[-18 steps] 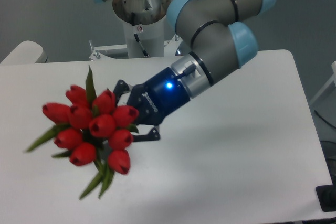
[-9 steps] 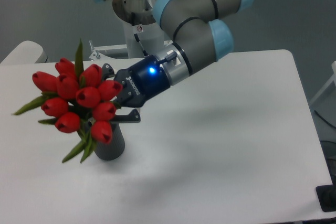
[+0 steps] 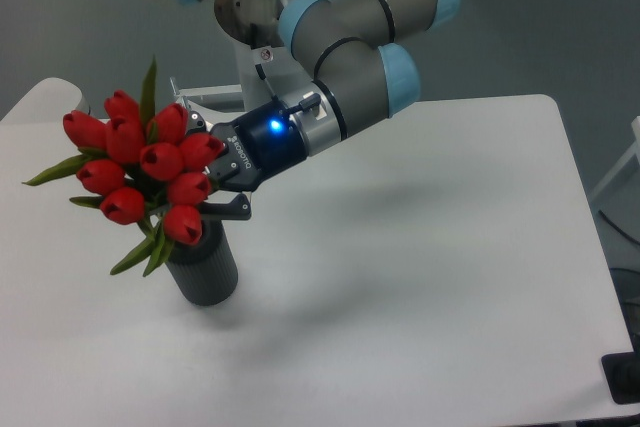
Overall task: Insert the flowers into the vase
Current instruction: 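Lower the tulip stems down into the black vase opening, then open the gripper to release the tulips and pull back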
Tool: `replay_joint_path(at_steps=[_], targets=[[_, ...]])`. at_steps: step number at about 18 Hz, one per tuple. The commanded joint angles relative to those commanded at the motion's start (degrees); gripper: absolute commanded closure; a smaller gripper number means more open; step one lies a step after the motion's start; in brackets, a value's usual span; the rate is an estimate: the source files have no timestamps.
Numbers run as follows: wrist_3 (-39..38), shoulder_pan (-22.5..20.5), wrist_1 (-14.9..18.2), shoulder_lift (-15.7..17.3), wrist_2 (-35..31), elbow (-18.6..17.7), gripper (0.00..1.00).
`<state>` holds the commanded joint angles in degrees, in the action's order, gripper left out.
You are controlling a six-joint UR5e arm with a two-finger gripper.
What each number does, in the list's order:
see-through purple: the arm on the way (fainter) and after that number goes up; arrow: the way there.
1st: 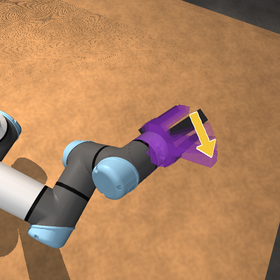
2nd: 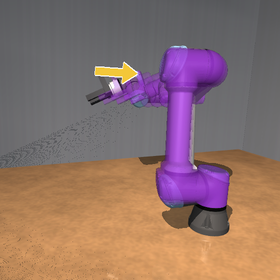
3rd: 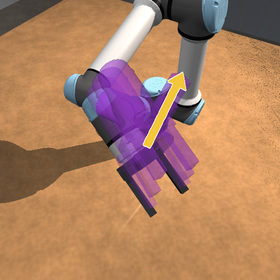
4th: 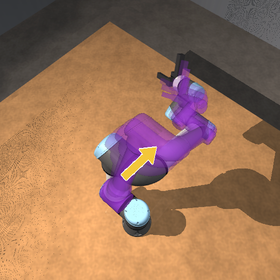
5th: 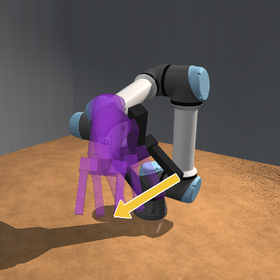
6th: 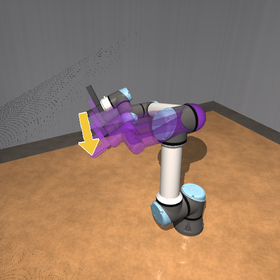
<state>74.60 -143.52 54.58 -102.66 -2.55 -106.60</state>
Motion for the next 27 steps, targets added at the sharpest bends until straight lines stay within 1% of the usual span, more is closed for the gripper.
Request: replay_joint_path(at_steps=[2,8,9,12,14,16,19,25,26,27], targets=[[2.4,-0.1,0.0,0.2,-0.1,-1.1,1.00],[2.9,-0.9,-0.1,0.6,-0.2,-2.1,1.00],[2.8,-0.9,-0.5,0.5,-0.2,-2.4,1.00],[2.8,-0.6,-4.0,0.4,-0.4,-4.5,1.00],[3.0,-0.6,-5.4,0.0,-0.6,-5.7,1.00],[7.1,-0.7,-5.6,-0.3,-0.7,-7.3,1.00],[14.9,-0.7,-5.6,-2.2,-0.8,-9.6,1.00],[20.8,-1.8,-5.6,-3.7,-1.5,-12.5,0.96],[22.2,-1.8,-5.6,-4.1,-1.9,-12.9,0.94],[23.0,-1.9,-5.6,-4.5,-2.2,-13.4,0.89]])
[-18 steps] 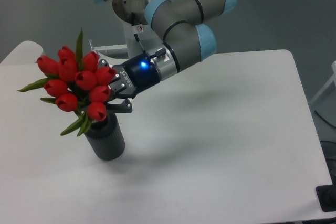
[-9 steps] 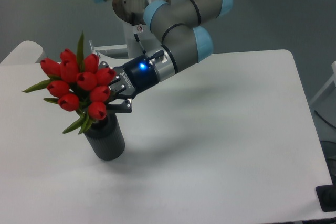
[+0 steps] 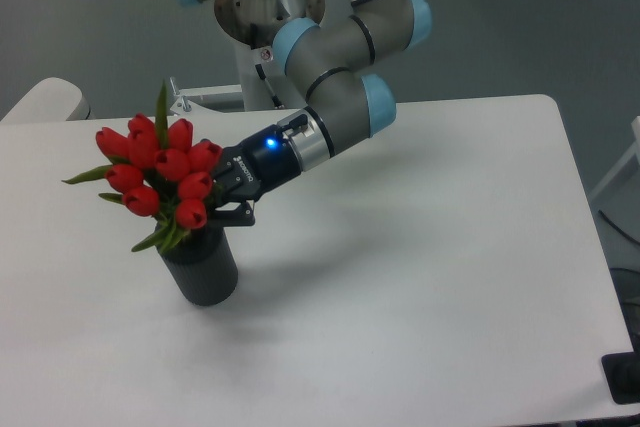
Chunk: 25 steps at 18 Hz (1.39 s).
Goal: Insert the flowers into the vase
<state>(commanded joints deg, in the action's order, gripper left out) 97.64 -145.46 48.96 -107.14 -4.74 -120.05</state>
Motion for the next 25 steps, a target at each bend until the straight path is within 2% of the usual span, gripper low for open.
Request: replay_joint_path(at_steps=[1,4,6,7,9,19,22,25], targets=[[0.3,0.0,0.1,0.0,0.0,-0.2,0.87],[0.4,-0.1,0.0,-1.0,-0.7,-0.1,0.70],[0.4,-0.7,0.1,-1.4,-1.7,-0.1,0.46],[0.0,-1.2,0.1,-1.2,-1.7,-0.2,0.28],[-1.2,-1.8,0.2,-1.0,-1.7,-0.3,0.00],[-7.3,-7.4,0.2,0.6,-1.7,0.5,0.00],[-12.0,-9.8,0.2,1.4,-1.7,3.0,0.00],[-16.5,-11.2,0.4,1.4,-1.8,7.1,0.00]])
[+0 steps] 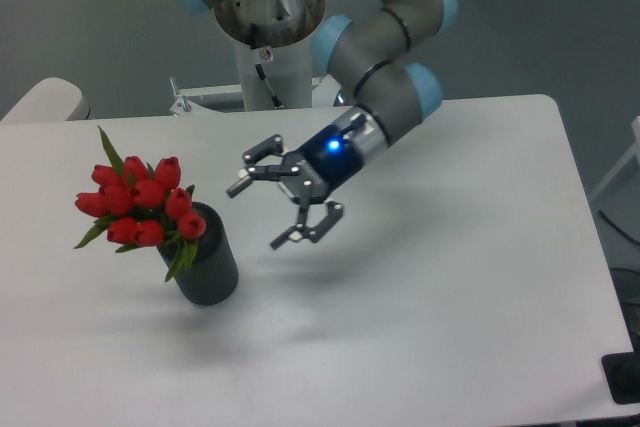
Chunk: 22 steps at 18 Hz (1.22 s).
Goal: Insert the flowers into the vase
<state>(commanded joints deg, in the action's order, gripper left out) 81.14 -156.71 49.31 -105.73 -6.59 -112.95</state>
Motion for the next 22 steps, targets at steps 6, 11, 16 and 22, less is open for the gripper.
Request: replay_joint_path(at_steps=[6,11,16,22], targets=[[-5.8,-1.0,0.2,0.0,-7.4,6.4,0.00],[-5.8,-1.8,0.3,-2.8,-19.5,11.5,0.00],[-5.8,-1.8,0.4,-5.1,-35.3,15.0,0.00],[-5.8,4.4,5.3,-9.6,-51.8,24.0,0.00]])
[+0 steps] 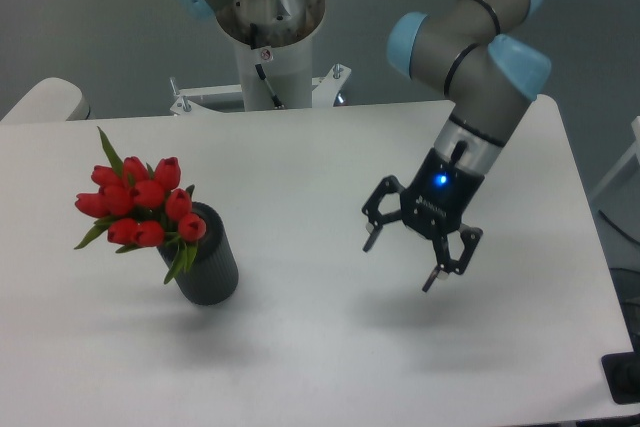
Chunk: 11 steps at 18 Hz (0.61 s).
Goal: Insert the flowers into the vase
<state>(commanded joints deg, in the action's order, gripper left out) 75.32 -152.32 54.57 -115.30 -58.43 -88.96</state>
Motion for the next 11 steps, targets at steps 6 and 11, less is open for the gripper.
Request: replay_joint_path(at_steps=[6,11], targets=[[0.4,3.9,4.8,-5.3,-9.3,6.8,0.00],[1.9,5.5,5.4,-9.4,-19.8,11.0,0.00]])
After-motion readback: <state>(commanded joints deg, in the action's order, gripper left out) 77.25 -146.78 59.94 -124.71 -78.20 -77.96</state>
